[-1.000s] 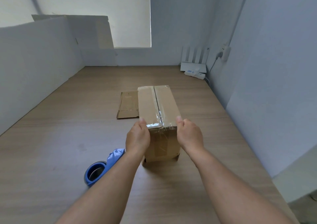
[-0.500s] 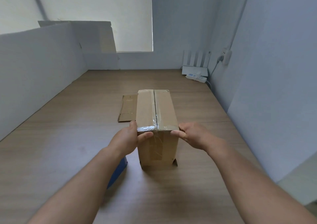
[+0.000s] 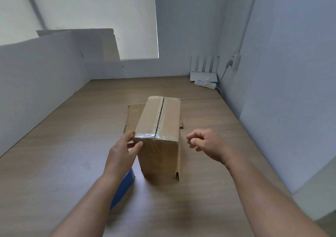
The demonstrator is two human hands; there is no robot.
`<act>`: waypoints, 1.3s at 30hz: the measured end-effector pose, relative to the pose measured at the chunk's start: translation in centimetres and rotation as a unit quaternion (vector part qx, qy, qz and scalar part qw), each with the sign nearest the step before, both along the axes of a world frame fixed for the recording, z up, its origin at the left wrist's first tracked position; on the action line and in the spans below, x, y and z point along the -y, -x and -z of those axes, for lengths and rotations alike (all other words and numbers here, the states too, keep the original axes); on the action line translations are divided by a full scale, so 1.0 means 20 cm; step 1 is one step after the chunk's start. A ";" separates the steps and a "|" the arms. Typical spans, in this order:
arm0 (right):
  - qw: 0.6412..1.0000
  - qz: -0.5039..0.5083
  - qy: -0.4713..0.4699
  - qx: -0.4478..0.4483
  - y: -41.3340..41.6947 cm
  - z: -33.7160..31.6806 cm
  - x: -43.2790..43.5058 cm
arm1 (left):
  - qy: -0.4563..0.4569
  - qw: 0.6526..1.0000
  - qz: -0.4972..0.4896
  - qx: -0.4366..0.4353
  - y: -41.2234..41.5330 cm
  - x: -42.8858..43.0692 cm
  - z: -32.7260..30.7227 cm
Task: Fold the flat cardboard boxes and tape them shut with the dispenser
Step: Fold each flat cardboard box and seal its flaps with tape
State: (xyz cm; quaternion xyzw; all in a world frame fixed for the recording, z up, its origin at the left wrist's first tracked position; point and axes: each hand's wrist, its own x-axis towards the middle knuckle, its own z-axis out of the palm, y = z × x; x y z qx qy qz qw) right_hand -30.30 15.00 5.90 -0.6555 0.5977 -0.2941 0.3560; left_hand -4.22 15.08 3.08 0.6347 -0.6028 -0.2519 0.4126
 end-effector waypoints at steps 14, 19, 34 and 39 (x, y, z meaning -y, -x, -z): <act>0.962 -0.053 0.122 -0.240 -0.14 0.06 0.03 | -0.028 1.000 0.002 0.005 -0.03 0.07 0.04; 0.961 -0.039 0.146 -0.232 -0.15 0.07 0.01 | 0.051 0.994 -0.017 0.097 -0.02 0.05 0.12; 0.943 -0.010 0.099 -0.317 -0.25 0.05 0.01 | -0.085 0.942 -0.016 0.324 0.09 0.07 0.02; 0.917 0.087 0.118 -0.372 -0.33 0.07 -0.01 | -0.076 0.957 -0.051 0.275 0.11 0.08 0.05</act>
